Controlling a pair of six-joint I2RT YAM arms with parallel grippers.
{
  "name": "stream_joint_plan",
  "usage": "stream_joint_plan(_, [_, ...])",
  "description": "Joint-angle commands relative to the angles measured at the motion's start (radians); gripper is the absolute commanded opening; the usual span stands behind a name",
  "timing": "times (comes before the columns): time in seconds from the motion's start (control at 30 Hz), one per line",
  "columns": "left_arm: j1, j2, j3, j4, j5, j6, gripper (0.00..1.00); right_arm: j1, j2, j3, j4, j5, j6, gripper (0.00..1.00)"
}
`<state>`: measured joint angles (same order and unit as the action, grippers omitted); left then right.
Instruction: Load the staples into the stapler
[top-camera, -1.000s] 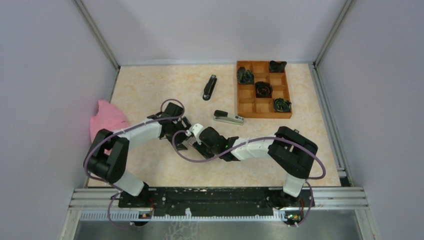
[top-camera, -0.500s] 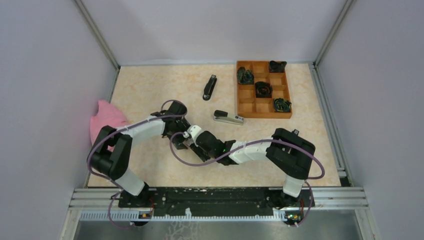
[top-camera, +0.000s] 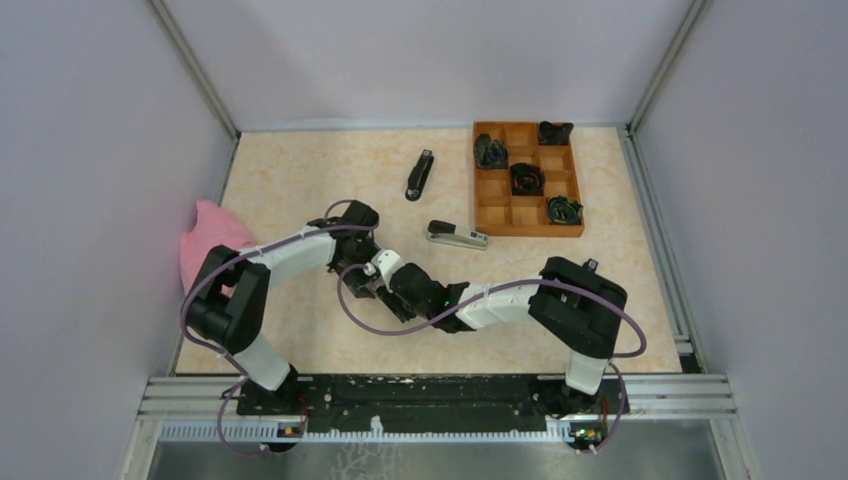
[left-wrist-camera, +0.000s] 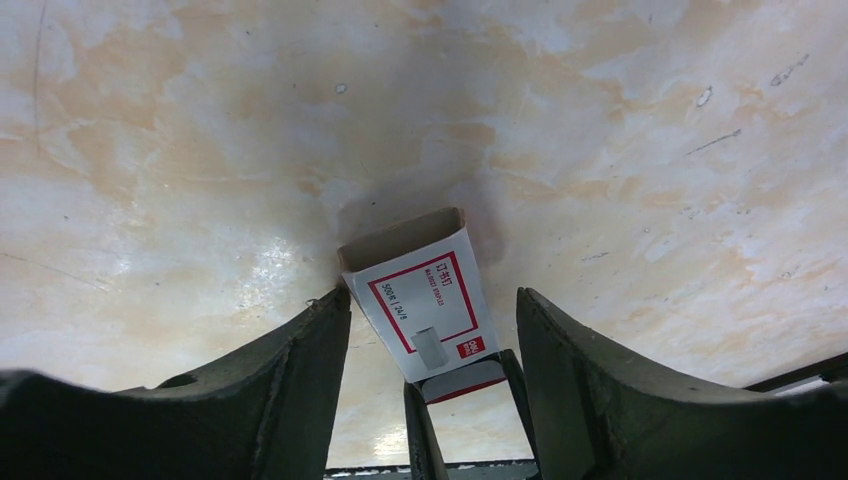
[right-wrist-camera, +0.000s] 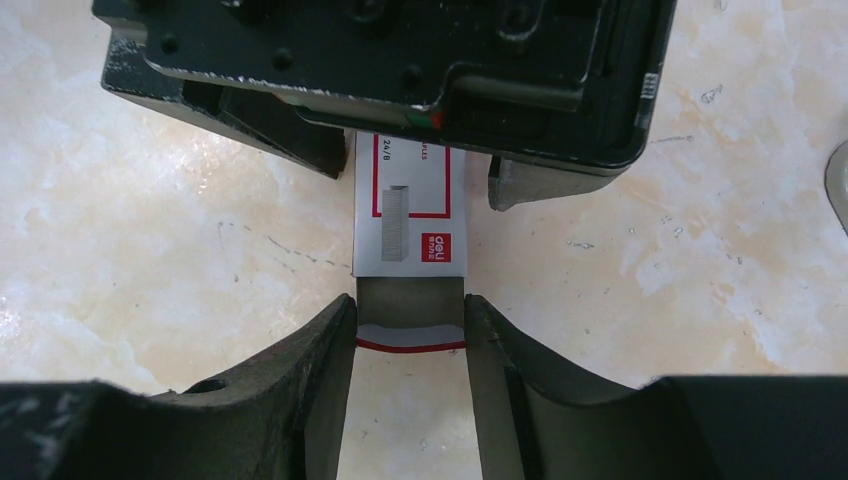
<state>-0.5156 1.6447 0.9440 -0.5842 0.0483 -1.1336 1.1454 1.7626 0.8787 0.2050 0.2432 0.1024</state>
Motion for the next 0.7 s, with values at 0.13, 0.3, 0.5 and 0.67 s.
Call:
stream_joint_plan(0.13, [-0.009, 0.072, 0.046, -0.111, -0.056, -0.014, 0.63, 0.014, 0.015, 0.017, 0.093, 0.023, 0.01, 0.43])
stream_joint_plan(0.3, [-0.009, 0.079, 0.047, -0.119, -0.059, -0.011, 0.56, 0.017, 0.014, 0.006, 0.105, 0.021, -0.005, 0.43])
stream_joint_plan(0.5, [-0.008, 0.073, 0.064, -0.141, -0.086, -0.006, 0.5, 0.019, 0.004, -0.026, 0.136, 0.021, -0.021, 0.44])
stream_joint_plan(0.67, [-0.006, 0.075, 0.072, -0.161, -0.098, -0.004, 0.49, 0.019, -0.005, -0.051, 0.153, 0.008, -0.037, 0.44])
